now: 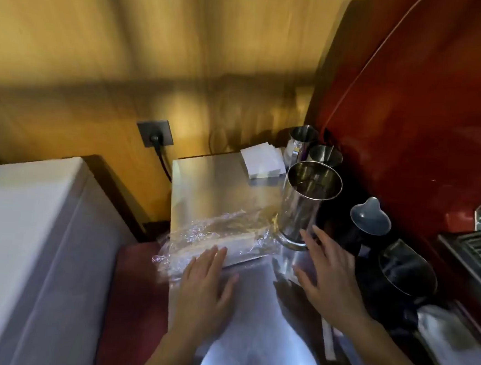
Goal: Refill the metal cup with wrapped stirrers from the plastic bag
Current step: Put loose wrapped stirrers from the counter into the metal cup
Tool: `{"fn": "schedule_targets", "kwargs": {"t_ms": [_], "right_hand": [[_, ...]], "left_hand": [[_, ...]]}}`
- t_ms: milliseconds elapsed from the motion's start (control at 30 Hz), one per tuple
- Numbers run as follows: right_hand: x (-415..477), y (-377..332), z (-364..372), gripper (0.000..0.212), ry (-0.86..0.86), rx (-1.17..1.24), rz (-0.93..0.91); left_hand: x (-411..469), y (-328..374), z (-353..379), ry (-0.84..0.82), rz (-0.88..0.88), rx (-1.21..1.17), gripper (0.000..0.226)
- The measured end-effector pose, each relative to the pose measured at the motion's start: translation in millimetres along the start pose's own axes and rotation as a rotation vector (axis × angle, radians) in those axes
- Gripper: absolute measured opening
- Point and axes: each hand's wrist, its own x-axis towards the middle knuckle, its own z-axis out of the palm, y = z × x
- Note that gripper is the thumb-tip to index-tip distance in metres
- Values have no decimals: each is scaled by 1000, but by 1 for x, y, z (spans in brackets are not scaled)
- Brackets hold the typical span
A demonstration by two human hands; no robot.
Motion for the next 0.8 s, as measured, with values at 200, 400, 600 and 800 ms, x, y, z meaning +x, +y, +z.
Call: {"fn": "schedule_targets", "kwargs": {"t_ms": [200,400,600,800], "right_hand": [[-24,16,22,55,-182,-67,104],[-32,21,32,29,-294,-148,123],[-21,19,31,23,-362,-214,58],[-14,18,27,22,-371,-183,94]], "left_hand": [[-16,-9,22,-45,99,142,49],[-21,-20,36,-65,163,146,45],[-20,-25,42,-28,176,135,45],[-23,-30,49,8,238,101,34]]}}
